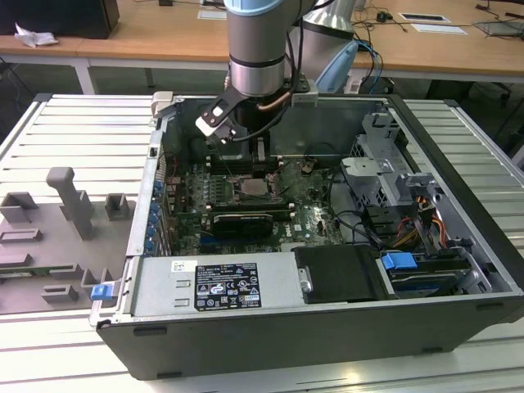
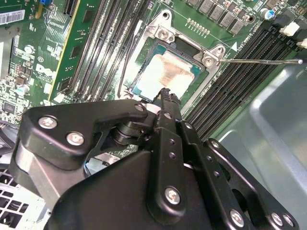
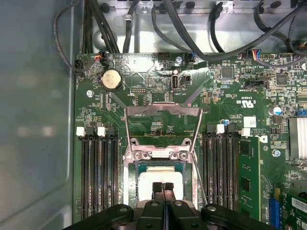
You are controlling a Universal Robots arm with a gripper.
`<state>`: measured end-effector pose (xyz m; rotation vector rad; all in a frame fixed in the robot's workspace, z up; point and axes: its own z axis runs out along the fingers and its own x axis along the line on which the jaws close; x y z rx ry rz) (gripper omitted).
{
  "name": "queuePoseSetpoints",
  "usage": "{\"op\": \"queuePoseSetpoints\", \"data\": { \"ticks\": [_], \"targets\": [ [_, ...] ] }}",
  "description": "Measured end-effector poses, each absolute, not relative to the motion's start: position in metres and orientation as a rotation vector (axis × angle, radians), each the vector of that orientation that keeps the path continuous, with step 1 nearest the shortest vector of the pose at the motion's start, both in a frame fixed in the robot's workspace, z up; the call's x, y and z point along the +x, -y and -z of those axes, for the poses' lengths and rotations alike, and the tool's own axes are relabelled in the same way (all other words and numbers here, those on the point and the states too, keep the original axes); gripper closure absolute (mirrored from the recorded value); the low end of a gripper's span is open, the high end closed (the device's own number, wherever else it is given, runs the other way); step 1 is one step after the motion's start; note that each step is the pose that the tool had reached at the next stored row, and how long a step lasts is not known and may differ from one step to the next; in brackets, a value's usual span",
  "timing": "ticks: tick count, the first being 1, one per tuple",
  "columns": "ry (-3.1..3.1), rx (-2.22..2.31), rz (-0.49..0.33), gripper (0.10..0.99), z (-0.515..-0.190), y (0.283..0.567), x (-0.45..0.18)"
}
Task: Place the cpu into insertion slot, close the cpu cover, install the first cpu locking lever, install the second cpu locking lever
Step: 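Close the cpu cover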
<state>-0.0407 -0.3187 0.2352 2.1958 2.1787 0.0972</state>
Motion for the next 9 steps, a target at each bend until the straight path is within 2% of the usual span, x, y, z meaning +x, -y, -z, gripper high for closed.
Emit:
{"op": "queuePoseSetpoints", "data": {
  "ticks": [9],
  "targets": [
    [-2.179, 2.196, -0.097, 0.980, -0.2394, 0.3187, -0.0407]
  ]
}}
